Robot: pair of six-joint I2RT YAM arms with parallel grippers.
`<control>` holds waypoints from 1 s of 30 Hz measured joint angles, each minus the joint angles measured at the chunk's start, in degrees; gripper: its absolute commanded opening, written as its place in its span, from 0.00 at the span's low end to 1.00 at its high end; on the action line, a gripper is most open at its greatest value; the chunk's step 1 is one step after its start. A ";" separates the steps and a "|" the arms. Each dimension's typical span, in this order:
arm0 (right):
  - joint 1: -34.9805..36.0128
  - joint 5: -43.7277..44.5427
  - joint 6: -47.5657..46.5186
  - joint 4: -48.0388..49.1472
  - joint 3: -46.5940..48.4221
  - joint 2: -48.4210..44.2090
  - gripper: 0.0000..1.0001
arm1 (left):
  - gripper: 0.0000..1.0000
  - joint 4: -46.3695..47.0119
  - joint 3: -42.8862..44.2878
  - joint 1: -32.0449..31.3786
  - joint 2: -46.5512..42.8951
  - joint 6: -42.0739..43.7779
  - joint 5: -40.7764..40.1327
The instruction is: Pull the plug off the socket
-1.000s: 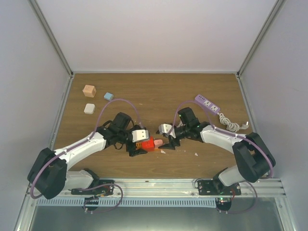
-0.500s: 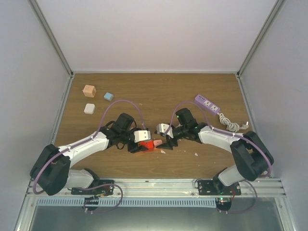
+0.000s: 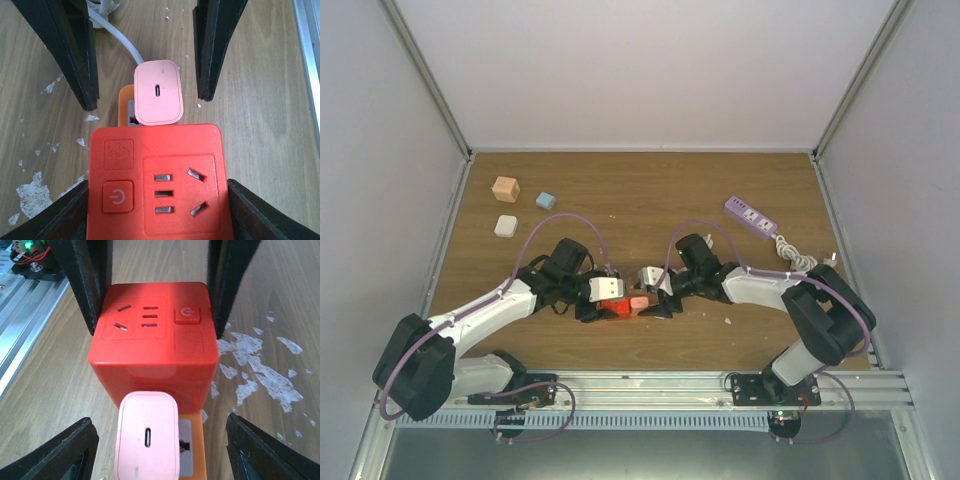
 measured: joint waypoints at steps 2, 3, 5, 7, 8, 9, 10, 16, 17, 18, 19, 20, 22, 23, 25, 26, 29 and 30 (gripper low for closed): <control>0.74 -0.02 -0.04 0.61 0.00 0.68 0.66 | 0.50 -0.31 0.00 0.02 0.02 0.13 0.46; 1.16 0.00 0.00 0.94 0.00 1.03 0.63 | 0.50 -0.37 0.00 0.02 0.07 0.17 0.70; 1.95 0.07 0.04 1.36 0.00 1.68 0.58 | 0.50 -0.42 0.00 0.02 0.15 0.17 1.07; 2.40 0.09 -0.11 1.79 0.00 2.23 0.51 | 0.50 -0.46 0.00 0.02 0.20 0.15 1.38; 2.56 0.09 -0.09 1.95 0.00 2.58 0.47 | 0.50 -0.46 0.00 0.02 0.20 0.13 1.49; 2.60 0.11 0.00 2.08 0.00 2.99 0.44 | 0.50 -0.44 0.00 0.04 0.22 0.11 1.53; 2.60 0.13 -0.22 2.12 0.02 3.30 0.40 | 0.50 -0.44 0.00 0.07 0.24 0.09 1.57; 2.62 0.13 0.04 1.66 0.04 4.13 0.23 | 0.58 -0.28 -0.07 0.13 0.28 -0.35 1.66; 2.62 0.04 0.31 1.66 0.07 4.24 0.19 | 0.63 -0.20 -0.20 0.20 0.28 -0.50 1.66; 2.60 -0.04 0.50 1.66 0.11 4.39 0.16 | 0.70 -0.02 -0.33 0.26 0.28 -0.66 1.68; 2.60 -0.13 0.35 1.66 0.20 4.55 0.14 | 0.73 0.15 -0.42 0.31 0.28 -0.87 1.73; 2.60 -0.17 0.46 1.53 0.42 4.72 0.13 | 0.76 0.37 -0.52 0.35 0.28 -0.96 1.75; 2.60 -0.20 0.44 1.44 0.70 4.98 0.11 | 0.81 1.07 -0.92 0.33 0.28 -1.29 2.03; 2.60 -0.20 0.44 1.40 0.72 5.01 0.10 | 0.82 1.53 -1.18 0.33 0.28 -1.36 2.36; 2.60 -0.22 0.44 1.44 0.79 5.14 0.08 | 0.83 2.23 -1.86 0.33 0.28 -1.53 2.75; 2.60 -0.24 0.44 1.44 0.81 5.16 0.07 | 0.83 2.64 -2.21 0.33 0.28 -1.62 2.91; 2.60 -0.24 0.44 1.36 0.94 5.25 0.04 | 0.75 3.32 -2.58 0.33 0.28 -2.08 2.99; 2.60 -0.28 0.44 1.31 1.05 5.40 0.03 | 0.69 3.52 -2.62 0.33 0.28 -2.36 2.99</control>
